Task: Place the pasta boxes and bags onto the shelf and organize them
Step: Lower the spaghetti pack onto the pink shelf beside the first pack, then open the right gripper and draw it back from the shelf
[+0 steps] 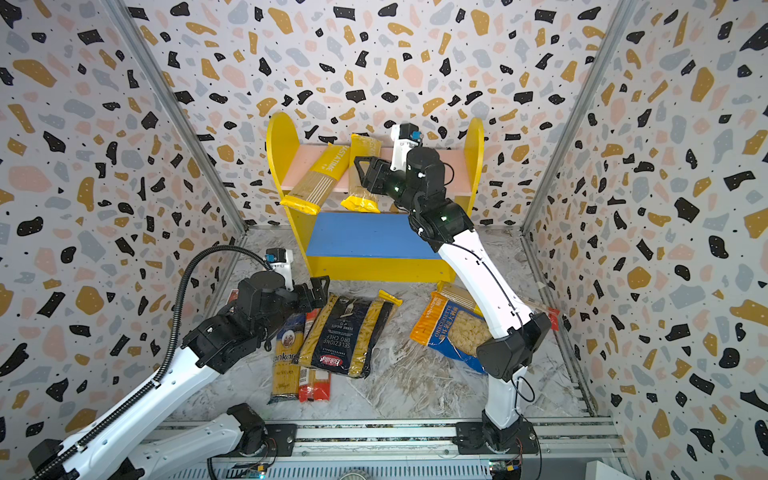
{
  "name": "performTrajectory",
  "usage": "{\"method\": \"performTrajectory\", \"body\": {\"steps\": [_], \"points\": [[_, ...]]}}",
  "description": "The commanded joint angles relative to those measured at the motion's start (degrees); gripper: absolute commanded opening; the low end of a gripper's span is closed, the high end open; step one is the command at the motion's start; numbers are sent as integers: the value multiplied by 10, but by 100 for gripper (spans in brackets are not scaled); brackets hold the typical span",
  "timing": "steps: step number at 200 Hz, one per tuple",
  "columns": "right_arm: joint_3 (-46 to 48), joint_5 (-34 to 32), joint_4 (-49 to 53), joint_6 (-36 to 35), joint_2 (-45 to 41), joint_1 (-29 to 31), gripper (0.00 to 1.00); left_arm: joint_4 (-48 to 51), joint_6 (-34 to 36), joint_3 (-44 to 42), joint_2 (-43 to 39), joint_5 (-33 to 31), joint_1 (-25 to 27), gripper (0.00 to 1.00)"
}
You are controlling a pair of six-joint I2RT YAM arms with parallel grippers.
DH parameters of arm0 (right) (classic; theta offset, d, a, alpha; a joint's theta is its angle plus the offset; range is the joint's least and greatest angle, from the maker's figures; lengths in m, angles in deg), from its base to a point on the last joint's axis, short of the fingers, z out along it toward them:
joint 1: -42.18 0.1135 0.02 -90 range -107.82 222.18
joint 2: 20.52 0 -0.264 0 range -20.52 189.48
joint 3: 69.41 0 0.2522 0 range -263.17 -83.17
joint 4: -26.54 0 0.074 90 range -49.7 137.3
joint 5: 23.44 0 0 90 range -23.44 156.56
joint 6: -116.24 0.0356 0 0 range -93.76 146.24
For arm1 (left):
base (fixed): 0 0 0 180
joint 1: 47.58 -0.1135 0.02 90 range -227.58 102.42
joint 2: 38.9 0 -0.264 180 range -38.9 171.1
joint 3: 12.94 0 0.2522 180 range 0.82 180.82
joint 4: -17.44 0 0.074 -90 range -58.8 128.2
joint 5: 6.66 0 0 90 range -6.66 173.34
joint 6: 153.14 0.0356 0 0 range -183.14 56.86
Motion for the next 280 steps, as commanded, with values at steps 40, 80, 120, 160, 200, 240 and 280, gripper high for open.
{"method": "performTrajectory", "body": {"steps": [40, 80, 120, 160, 200, 240, 280], "points": [[12, -51, 56, -24, -14, 31, 57, -1, 15, -8, -22, 0, -6, 100], [105, -107, 39, -32, -66, 35, 57, 8, 20, -16, -34, 0, -8, 100], [113, -85, 33, -34, -63, 38, 57, 14, 21, -23, -51, -4, -9, 100], [32, -46, 57, -33, -13, 50, 57, 20, 22, -24, -63, -7, -11, 100], [3, -38, 72, -23, 18, 63, 57, 28, 25, -31, -76, -12, -12, 100], [8, -79, 94, -67, -22, 67, 59, 30, 29, -36, -87, -10, -13, 100], [79, -110, 77, -93, -93, 66, 68, 28, 32, -34, -87, -5, -14, 100]]}}
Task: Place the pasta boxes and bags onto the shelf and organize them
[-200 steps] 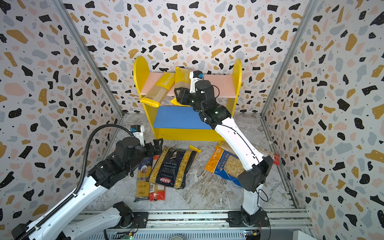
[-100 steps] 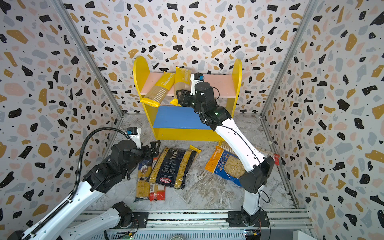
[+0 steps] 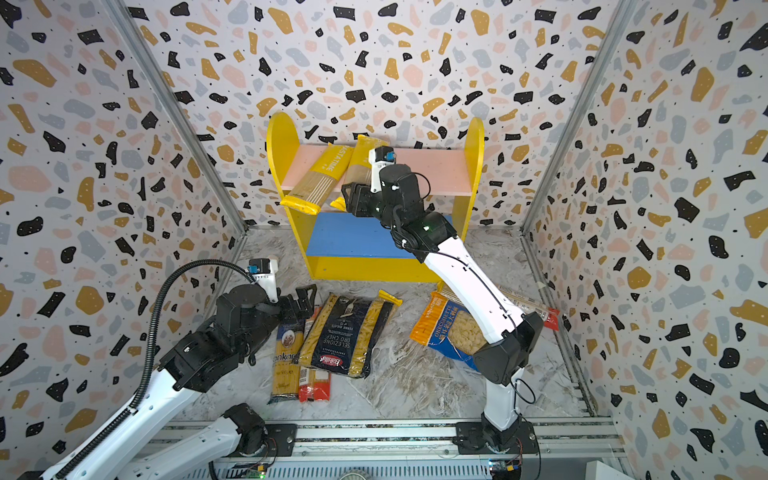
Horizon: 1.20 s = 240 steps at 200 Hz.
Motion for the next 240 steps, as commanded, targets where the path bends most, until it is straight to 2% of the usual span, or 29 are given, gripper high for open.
{"method": "performTrajectory", "body": {"steps": [1, 49, 112, 137, 176, 206, 240], "points": [[31, -24, -4, -27, -73, 2, 68, -9, 14, -5, -6, -3, -3, 100], [163, -82, -1, -52, -190, 3, 82, -16, 11, -12, -1, 6, -4, 100], [445, -163, 51, -23, -336, -3, 84, -47, -7, -32, 35, 27, -4, 99], [550, -128, 44, 0, -375, -31, 84, -64, -20, -45, 58, 40, -4, 99], [652, -134, 45, 8, -405, -55, 84, -94, -50, -76, 92, 60, -4, 99], [708, -59, 29, -4, -403, -138, 84, -129, -77, -95, 132, 93, -3, 100], [749, -36, 12, -6, -395, -238, 85, -144, -79, -82, 173, 96, 2, 100]]}}
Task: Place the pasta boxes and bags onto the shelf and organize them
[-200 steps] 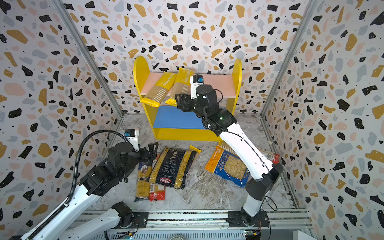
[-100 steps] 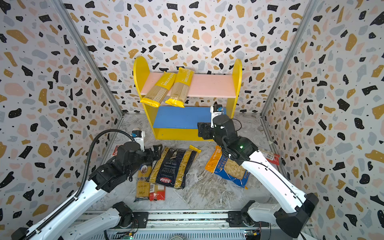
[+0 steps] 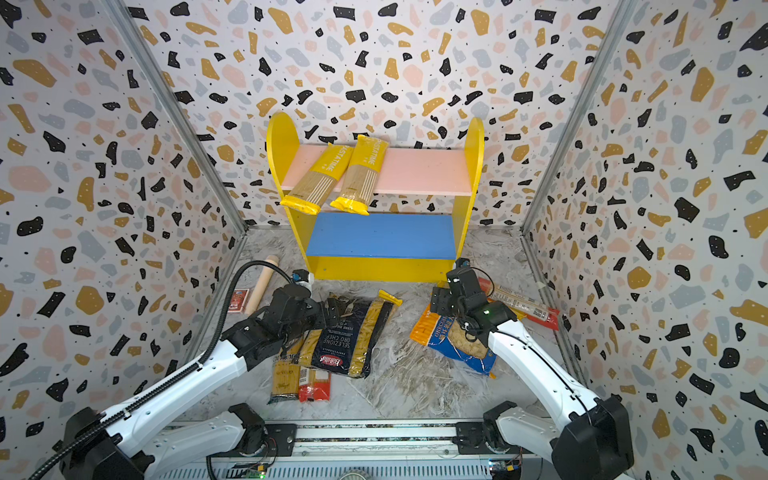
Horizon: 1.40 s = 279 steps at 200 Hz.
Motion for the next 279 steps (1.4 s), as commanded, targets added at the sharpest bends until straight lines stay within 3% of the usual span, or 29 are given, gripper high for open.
{"method": "performTrajectory", "body": {"steps": [1, 18, 32, 49, 71, 87, 136, 200, 236, 279], "points": [[17, 36, -20, -4, -3, -54, 84, -40, -9, 10, 17, 11, 2, 100], [27, 59, -37, -11, 2, -87, 84, -33, 2, 28, 35, -4, 2, 100], [25, 63, -41, -17, 4, -92, 85, -2, 8, 49, 48, -67, -4, 99], [24, 78, -48, -21, -1, -92, 85, 36, 17, 66, 60, -101, -59, 99], [31, 108, -63, -27, -22, -91, 85, 29, 21, 50, 64, -29, -188, 99], [30, 98, -64, -33, -25, -92, 86, 15, 24, 44, 73, 3, -224, 99], [16, 115, -53, -57, -3, -97, 85, 41, 5, 48, 114, 27, -224, 99], [34, 142, -69, -56, -2, -75, 85, 174, -72, -52, -10, -40, -208, 98], [33, 139, -76, -40, -5, -7, 85, 141, -145, -119, -42, -33, -123, 93], [50, 154, -70, -25, -42, 14, 85, 60, -177, -88, 30, -24, -13, 92]]}}
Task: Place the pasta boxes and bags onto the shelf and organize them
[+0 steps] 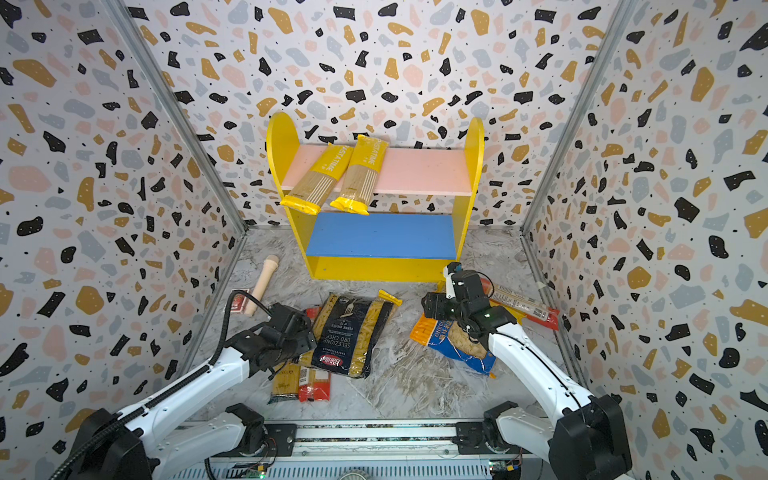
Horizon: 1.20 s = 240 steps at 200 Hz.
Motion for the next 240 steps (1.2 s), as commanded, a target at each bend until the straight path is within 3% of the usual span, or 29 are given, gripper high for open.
{"method": "performTrajectory", "body": {"steps": [1, 89, 148, 176, 207, 240], "points": [[12, 5, 5, 12, -40, 4, 85, -57, -28, 27, 32, 5, 38, 92], [16, -26, 61, 7, -114, 0, 85, -147, -14, 62, 173, 43, 105, 91], [13, -29, 74, 8, -133, -1, 85, -180, -38, 118, 239, 61, 198, 89], [13, -30, 76, 2, -135, -2, 86, -150, -41, 112, 195, 37, 203, 89], [9, -20, 70, -8, -128, 1, 86, -58, -65, 82, 68, -47, 203, 94], [-2, -22, 68, -17, -127, 26, 90, -36, -107, 2, -38, -63, 203, 96]]}}
